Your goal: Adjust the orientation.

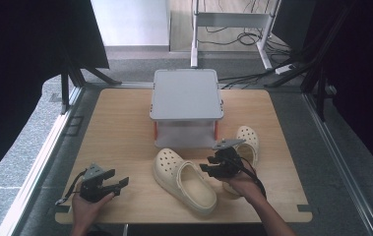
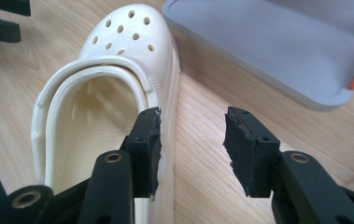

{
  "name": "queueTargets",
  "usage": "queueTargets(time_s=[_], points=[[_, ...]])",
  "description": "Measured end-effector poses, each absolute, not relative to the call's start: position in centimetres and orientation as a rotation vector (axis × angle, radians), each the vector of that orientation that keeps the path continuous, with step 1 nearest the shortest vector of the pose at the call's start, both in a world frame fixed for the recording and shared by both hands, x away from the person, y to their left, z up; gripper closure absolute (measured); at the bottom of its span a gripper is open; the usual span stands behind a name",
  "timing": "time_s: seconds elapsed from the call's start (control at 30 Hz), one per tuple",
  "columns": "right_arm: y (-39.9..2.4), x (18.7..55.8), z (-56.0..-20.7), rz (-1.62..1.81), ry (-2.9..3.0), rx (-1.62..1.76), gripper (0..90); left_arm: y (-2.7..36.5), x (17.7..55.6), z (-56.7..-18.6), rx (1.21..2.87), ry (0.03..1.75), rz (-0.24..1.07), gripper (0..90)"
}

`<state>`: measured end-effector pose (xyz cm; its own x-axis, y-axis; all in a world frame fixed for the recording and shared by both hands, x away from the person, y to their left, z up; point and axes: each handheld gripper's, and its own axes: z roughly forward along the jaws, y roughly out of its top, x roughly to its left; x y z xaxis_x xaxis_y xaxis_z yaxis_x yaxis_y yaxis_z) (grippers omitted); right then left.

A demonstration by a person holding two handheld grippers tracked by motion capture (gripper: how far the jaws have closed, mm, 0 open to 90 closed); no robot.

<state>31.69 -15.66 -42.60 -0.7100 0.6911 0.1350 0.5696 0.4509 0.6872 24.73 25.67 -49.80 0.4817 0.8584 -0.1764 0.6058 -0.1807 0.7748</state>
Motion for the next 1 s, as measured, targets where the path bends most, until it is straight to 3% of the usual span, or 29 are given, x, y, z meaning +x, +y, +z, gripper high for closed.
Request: queueTargets(time_s=[1.0], points=[[-25.3, 30.8, -41.3, 0.924, 2.265, 1.387, 54.2, 25.0, 25.0, -49.9, 1.906, 1.215, 0.367, 32.6]])
